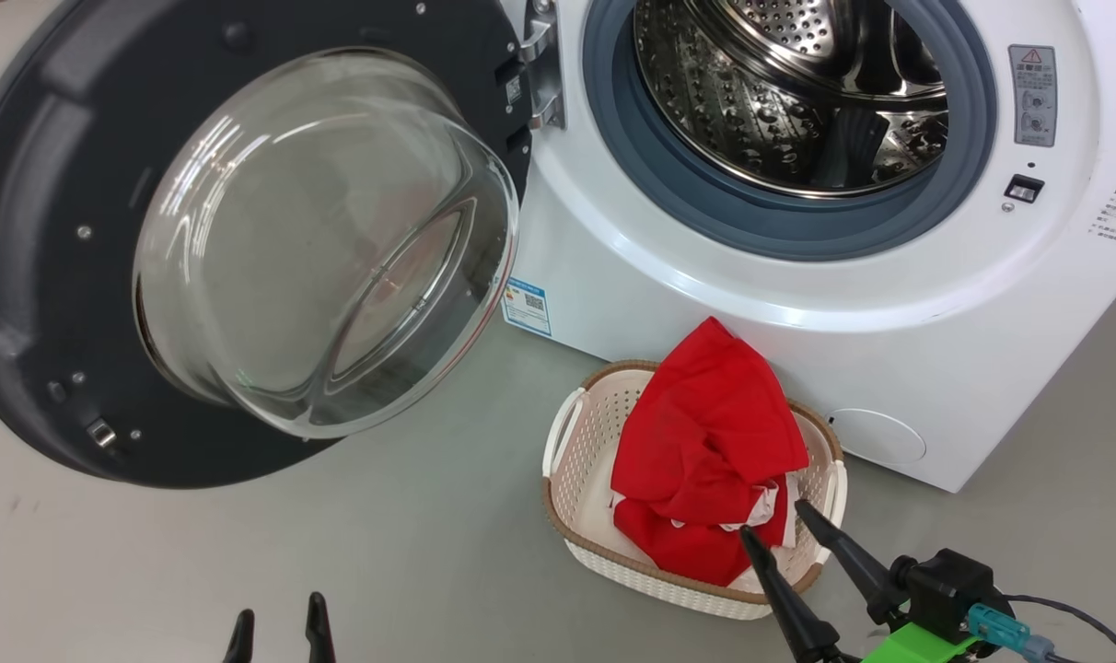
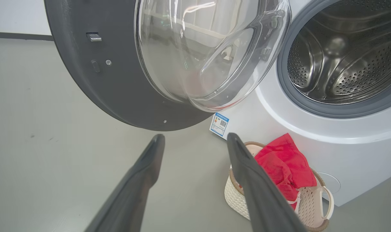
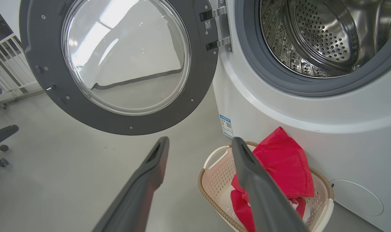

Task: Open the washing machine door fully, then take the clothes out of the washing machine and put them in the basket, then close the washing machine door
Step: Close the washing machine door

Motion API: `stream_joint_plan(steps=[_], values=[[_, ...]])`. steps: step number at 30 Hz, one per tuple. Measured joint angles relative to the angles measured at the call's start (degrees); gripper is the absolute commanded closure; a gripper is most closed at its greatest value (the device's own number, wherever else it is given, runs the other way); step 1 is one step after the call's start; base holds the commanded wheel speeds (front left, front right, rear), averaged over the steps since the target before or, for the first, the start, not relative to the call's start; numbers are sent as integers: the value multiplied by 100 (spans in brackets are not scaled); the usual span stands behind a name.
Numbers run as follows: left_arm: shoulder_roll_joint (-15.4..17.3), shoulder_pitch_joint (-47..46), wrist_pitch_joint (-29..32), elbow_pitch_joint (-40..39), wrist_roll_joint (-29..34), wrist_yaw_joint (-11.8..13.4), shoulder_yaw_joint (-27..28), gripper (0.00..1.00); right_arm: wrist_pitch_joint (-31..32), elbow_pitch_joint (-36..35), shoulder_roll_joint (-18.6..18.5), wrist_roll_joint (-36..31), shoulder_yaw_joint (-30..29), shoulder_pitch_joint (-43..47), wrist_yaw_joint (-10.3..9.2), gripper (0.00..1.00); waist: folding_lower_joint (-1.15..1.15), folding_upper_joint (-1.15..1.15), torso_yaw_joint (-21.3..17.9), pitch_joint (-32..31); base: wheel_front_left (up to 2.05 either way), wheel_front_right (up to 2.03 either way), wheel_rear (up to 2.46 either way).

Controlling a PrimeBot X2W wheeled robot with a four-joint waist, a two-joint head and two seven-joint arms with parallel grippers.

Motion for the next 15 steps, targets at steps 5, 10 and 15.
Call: stream_joint_plan(steps=[5,10,15], values=[[1,76,0,-65,-8,47,-3,0,0,30,-10,26,76,-7,0,0,0,0,8,-24,0,0,0],[0,80,0,-190,-66,-18,37,97,0,38,-9,131,60,-4,0,0,0,0,-10,-59,0,0,0],[-8,-315,0,-645,301,-365,649,100,0,38,46,145,-32,65,0,0,0,0,-42,-76,0,0,0]])
